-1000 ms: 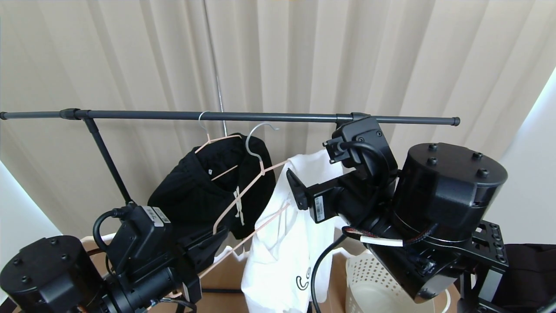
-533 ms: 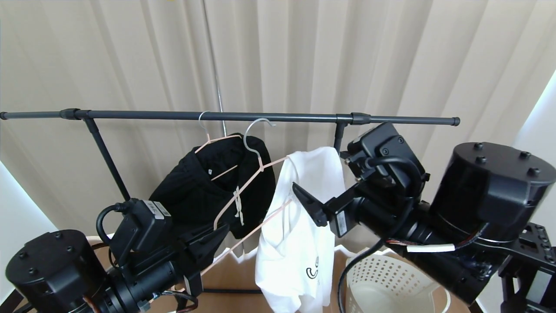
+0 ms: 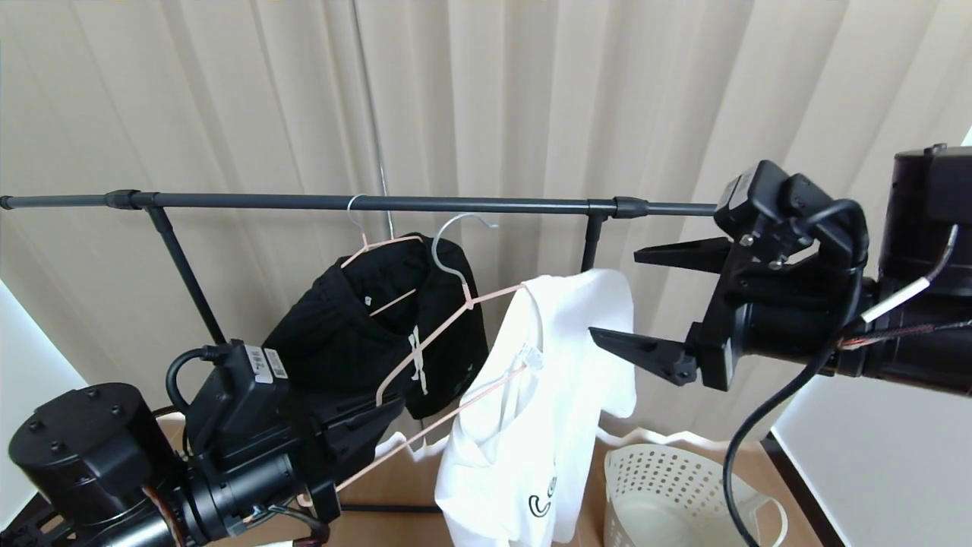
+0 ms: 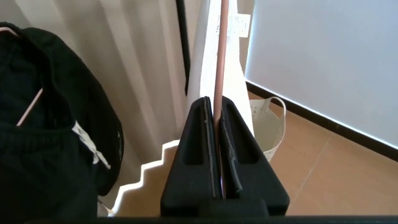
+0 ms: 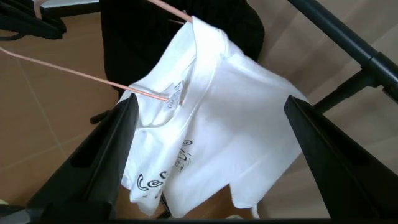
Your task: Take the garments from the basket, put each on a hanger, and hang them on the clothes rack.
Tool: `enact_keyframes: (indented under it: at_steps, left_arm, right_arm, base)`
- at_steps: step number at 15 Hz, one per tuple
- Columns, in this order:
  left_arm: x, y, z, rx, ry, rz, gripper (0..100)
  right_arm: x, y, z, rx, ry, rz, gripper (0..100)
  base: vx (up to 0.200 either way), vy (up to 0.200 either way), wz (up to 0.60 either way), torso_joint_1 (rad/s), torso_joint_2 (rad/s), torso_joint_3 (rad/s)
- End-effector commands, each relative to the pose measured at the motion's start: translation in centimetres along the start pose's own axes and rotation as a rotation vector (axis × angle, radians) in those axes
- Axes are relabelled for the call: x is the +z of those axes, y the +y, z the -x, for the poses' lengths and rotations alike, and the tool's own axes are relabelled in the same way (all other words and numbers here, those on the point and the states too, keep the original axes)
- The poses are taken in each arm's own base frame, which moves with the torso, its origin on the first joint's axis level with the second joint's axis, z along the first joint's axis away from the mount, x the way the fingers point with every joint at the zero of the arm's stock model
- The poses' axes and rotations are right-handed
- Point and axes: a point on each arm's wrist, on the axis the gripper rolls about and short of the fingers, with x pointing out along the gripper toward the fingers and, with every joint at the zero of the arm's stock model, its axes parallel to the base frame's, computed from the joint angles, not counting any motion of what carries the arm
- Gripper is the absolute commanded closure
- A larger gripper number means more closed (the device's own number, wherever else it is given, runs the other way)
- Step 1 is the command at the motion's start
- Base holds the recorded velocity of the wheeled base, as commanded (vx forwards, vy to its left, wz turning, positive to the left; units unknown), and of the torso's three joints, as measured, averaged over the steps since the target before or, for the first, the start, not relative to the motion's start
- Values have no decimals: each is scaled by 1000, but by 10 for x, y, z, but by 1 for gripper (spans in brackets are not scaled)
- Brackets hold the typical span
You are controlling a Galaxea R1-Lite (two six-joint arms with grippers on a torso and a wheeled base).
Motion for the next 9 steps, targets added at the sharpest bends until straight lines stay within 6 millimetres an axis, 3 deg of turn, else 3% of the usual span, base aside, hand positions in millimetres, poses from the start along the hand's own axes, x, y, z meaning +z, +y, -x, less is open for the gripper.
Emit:
enact_keyframes:
  at_steps: [1,6,9]
  left_arm:
    - [-4,12,7,-37,4,1,100]
    - [-17,22,10,-210,8,-46,100]
    - [-23,24,9,-248,13,-67,100]
  right_arm:
    - [14,-22,11,18,-8,36,0]
    - [22,-56,7,229,84,139,0]
    - [14,-61,-6,393,211,196,0]
  base:
    - [0,0,0,0,0,0]
    - [0,0,0,0,0,0]
    - [0,0,0,0,0,0]
